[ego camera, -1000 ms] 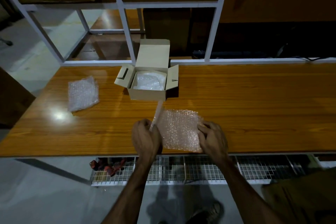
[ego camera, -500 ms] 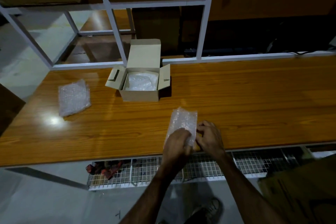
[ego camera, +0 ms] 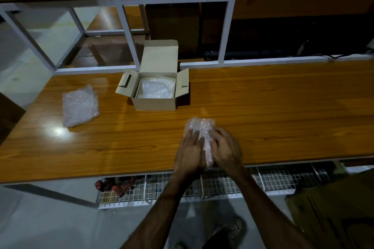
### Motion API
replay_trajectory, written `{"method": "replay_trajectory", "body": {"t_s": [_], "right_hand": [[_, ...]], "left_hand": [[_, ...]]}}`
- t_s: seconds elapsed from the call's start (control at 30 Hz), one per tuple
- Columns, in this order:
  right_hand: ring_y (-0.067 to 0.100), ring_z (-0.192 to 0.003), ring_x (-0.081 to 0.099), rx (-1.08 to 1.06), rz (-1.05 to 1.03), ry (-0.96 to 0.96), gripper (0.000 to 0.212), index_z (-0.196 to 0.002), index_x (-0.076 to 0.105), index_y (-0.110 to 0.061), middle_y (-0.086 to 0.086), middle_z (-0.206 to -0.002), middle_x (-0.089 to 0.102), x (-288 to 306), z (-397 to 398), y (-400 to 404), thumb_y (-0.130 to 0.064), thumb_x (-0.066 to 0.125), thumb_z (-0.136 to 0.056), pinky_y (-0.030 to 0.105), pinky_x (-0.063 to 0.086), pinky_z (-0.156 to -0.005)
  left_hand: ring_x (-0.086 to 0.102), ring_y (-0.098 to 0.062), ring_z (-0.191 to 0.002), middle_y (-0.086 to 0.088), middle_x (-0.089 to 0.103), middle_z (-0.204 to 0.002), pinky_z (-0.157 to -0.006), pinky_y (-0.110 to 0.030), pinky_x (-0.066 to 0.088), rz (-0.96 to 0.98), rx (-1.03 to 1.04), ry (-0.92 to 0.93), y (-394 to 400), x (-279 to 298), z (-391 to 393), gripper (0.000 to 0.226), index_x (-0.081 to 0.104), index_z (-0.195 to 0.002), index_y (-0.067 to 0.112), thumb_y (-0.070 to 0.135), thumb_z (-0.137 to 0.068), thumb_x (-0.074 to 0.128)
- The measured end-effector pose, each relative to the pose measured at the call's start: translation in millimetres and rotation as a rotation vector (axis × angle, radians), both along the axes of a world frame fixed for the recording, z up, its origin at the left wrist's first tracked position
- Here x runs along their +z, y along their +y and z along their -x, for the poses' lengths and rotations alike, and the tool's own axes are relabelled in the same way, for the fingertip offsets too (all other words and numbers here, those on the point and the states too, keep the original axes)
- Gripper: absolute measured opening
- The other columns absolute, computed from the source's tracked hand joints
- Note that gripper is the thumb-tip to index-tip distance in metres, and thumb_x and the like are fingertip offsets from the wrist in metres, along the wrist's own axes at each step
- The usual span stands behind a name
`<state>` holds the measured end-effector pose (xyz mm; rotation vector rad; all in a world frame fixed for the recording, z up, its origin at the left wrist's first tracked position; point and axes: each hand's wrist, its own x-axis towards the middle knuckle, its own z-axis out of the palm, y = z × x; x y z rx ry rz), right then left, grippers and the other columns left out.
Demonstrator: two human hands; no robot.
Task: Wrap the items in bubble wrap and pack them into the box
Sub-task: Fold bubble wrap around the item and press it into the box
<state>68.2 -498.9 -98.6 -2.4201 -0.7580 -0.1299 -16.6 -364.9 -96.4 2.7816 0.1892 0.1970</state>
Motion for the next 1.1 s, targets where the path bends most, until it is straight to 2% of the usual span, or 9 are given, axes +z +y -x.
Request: {"method": "replay_trajectory", "body": {"t_s": [0.07, 0.17, 0.3, 0.37, 0.6, 0.77, 0.9, 1.0, 1.1], "right_hand": [[0.019, -0.145, 0.042, 0.072, 0.082, 0.011, 0.039, -0.142, 0.061, -0.018, 0.003, -0.156, 0.05, -8.0, 1.5, 8.9, -0.025, 0.051, -0.105, 0.045, 0.035, -0.12], [0.018, -0.156, 0.024, 0.129, 0.202, -0.011, 0.046, -0.151, 0.051, -0.023, 0.0, -0.166, 0.035, -14.6, 1.1, 15.1, -0.03, 0.044, -0.106, 0.048, 0.016, -0.128], [0.02, -0.158, 0.02, 0.218, 0.25, -0.048, 0.059, -0.155, 0.045, -0.018, 0.001, -0.168, 0.031, -14.2, 2.9, 11.9, -0.038, 0.027, -0.103, 0.051, 0.01, -0.129], [0.016, -0.159, 0.016, 0.233, 0.257, -0.038, 0.058, -0.158, 0.04, -0.019, -0.003, -0.169, 0.024, -20.0, 3.3, 4.2, -0.039, 0.026, -0.105, 0.049, 0.005, -0.129], [0.014, -0.16, -0.002, 0.236, 0.417, 0.001, 0.066, -0.166, 0.012, -0.024, -0.008, -0.171, -0.001, -13.7, -0.8, -1.9, -0.05, 0.015, -0.106, 0.056, -0.004, -0.128], [0.021, -0.16, 0.0, 0.199, 0.478, -0.047, 0.062, -0.165, 0.016, -0.018, 0.002, -0.173, 0.006, -12.8, -7.4, 13.6, -0.046, 0.017, -0.11, 0.059, -0.005, -0.126], [0.023, -0.161, 0.0, 0.304, 0.484, -0.024, 0.059, -0.166, 0.011, -0.03, -0.001, -0.174, 0.004, -11.6, -16.0, 27.1, -0.05, 0.015, -0.11, 0.057, -0.011, -0.124], [0.02, -0.16, -0.005, 0.238, 0.506, 0.044, 0.06, -0.166, 0.006, -0.034, -0.006, -0.173, -0.004, -10.3, -22.5, 22.4, -0.053, 0.014, -0.11, 0.061, -0.01, -0.122], [0.021, -0.16, 0.004, 0.165, 0.442, 0.094, 0.057, -0.164, 0.018, -0.035, -0.007, -0.173, 0.009, -2.7, -28.4, 22.5, -0.051, 0.024, -0.11, 0.06, -0.005, -0.123]], "left_hand": [[0.006, -0.026, -0.163, -0.012, 0.019, -0.174, -0.133, -0.044, 0.008, 0.029, -0.008, 0.096, 7.5, -6.5, 0.9, 0.062, 0.029, -0.165, 0.015, 0.043, -0.109, 0.032], [0.001, -0.022, -0.163, -0.005, 0.011, -0.176, -0.132, -0.048, 0.009, 0.064, -0.033, 0.131, 14.2, -11.8, 3.2, 0.068, 0.016, -0.168, 0.02, 0.053, -0.11, 0.031], [-0.001, -0.022, -0.163, -0.005, 0.002, -0.176, -0.132, -0.047, 0.004, 0.018, -0.076, 0.197, 27.0, -8.2, 3.1, 0.081, 0.007, -0.169, 0.018, 0.059, -0.106, 0.039], [-0.003, -0.023, -0.163, -0.006, -0.003, -0.176, -0.132, -0.049, 0.002, -0.029, -0.095, 0.232, 35.1, -7.1, 5.4, 0.086, 0.005, -0.169, 0.015, 0.064, -0.104, 0.036], [-0.009, -0.021, -0.162, -0.003, -0.008, -0.176, -0.129, -0.058, -0.007, -0.152, -0.093, 0.26, 45.7, -4.3, 18.7, 0.064, 0.0, -0.169, 0.019, 0.048, -0.112, 0.012], [-0.013, -0.022, -0.162, -0.002, -0.011, -0.176, -0.128, -0.061, -0.007, -0.12, -0.057, 0.304, 41.1, -2.1, 19.3, 0.064, -0.005, -0.168, 0.021, 0.046, -0.112, 0.012], [-0.016, -0.024, -0.161, 0.0, -0.013, -0.176, -0.127, -0.063, -0.009, -0.111, -0.049, 0.337, 44.2, 4.0, 20.2, 0.063, -0.005, -0.168, 0.026, 0.048, -0.112, 0.013], [-0.015, -0.029, -0.162, -0.001, -0.008, -0.177, -0.126, -0.066, -0.007, -0.11, -0.008, 0.337, 46.1, 7.8, 20.5, 0.061, 0.0, -0.168, 0.034, 0.052, -0.112, 0.015], [-0.012, -0.033, -0.162, -0.007, -0.004, -0.176, -0.125, -0.066, -0.009, -0.051, 0.071, 0.306, 43.0, 9.1, 25.7, 0.061, 0.005, -0.167, 0.038, 0.058, -0.11, 0.016]]}}
